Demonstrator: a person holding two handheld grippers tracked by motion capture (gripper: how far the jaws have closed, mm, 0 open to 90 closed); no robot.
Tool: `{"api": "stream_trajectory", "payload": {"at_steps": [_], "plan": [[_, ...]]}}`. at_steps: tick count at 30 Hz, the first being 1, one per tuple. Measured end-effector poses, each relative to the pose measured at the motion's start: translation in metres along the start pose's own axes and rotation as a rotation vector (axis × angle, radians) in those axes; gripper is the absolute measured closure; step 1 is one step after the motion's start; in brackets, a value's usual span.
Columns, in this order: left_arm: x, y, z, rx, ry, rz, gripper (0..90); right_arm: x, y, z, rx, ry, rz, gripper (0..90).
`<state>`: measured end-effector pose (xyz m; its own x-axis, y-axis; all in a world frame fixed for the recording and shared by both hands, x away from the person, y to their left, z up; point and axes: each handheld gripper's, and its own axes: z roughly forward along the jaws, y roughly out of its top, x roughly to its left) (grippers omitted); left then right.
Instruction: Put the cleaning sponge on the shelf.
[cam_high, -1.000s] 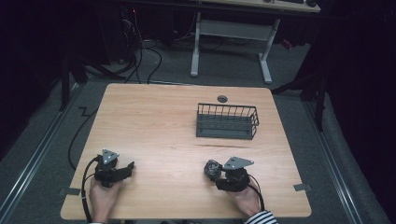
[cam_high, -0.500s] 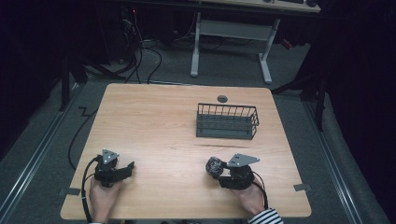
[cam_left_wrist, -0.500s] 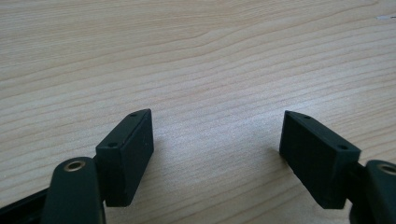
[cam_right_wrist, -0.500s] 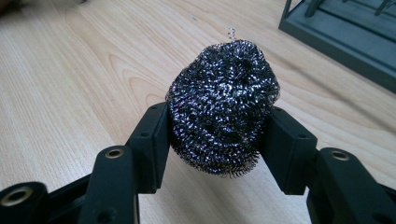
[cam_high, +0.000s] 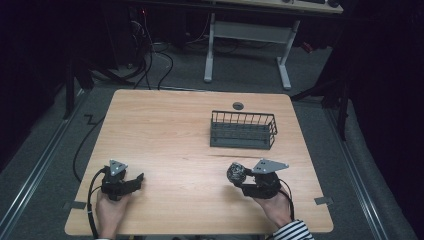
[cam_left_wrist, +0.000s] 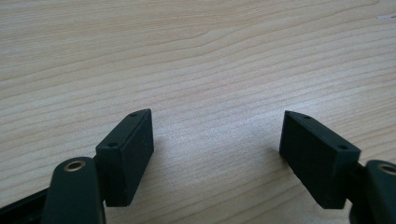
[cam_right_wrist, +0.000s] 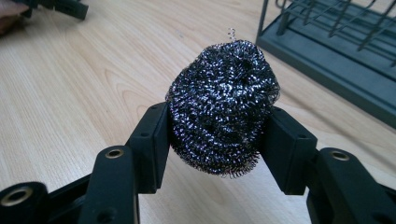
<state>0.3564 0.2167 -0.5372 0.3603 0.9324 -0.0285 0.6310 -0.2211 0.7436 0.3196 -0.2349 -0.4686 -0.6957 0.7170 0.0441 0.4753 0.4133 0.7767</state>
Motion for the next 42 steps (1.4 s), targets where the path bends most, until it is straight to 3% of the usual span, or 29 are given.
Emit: {"api": "stream_trajectory", "payload": {"at_steps": [13, 29, 42], "plan": [[0.000, 0.000, 0.000, 0.000, 0.001, 0.001, 26.6, -0.020, 0.018, -0.025, -0.047, -0.011, 0.028, 47.4], [-0.001, 0.000, 0.000, 0.000, 0.005, 0.003, 26.7, -0.037, 0.037, -0.040, -0.078, -0.028, 0.043, 48.5], [0.000, 0.000, 0.000, 0.000, 0.004, 0.001, 26.7, -0.070, 0.061, -0.053, -0.126, -0.088, 0.084, 48.4]]}}
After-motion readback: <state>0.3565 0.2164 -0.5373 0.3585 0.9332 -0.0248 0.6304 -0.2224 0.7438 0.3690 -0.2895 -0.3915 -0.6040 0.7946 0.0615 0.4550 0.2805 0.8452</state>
